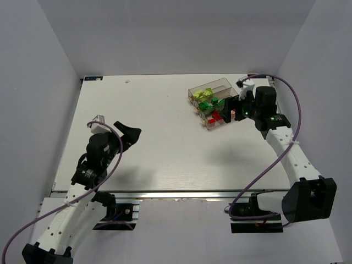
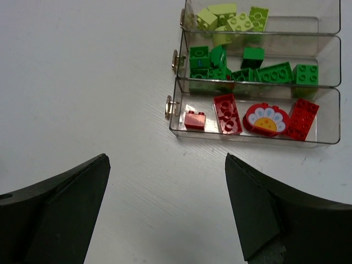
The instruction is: Sort the legos into containers by color
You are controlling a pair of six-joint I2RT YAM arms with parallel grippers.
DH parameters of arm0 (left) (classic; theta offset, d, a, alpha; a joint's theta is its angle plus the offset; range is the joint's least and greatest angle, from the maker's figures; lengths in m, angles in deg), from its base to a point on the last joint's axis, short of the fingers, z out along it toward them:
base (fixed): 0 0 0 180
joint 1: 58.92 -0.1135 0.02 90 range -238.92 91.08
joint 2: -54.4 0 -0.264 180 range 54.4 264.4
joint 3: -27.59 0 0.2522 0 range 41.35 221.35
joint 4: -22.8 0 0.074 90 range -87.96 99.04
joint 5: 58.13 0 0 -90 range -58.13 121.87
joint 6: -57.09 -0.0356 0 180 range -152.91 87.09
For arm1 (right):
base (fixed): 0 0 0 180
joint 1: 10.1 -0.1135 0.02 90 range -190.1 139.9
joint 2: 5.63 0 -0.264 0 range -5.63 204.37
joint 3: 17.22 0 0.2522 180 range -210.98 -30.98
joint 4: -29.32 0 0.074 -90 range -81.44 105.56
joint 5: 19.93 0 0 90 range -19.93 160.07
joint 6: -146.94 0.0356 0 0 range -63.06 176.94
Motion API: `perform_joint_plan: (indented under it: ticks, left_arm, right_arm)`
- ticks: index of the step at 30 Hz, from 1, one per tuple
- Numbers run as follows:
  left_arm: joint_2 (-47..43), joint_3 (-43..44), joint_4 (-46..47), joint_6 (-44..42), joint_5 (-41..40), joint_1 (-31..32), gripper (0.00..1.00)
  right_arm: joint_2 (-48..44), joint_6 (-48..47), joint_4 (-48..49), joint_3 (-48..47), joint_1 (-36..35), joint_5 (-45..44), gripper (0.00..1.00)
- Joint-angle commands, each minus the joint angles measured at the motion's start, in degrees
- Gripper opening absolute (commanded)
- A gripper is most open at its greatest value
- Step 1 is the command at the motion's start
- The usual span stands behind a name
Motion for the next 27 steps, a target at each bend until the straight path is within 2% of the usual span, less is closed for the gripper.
perform_joint_plan:
  ticks: [1,27]
  left_arm:
    - [-1.6,-0.3,0.8,0.2,0.8,0.0,0.98]
    - [-3.8,-0.9,-0.1,0.7,0.6,0.0,0.98]
  right_arm:
    - [-2.4,1.1,0.5,1.4,0.3,-3.3,0.89]
    - [-5.0,2.2,2.8,6.1,0.2,-6.4,0.89]
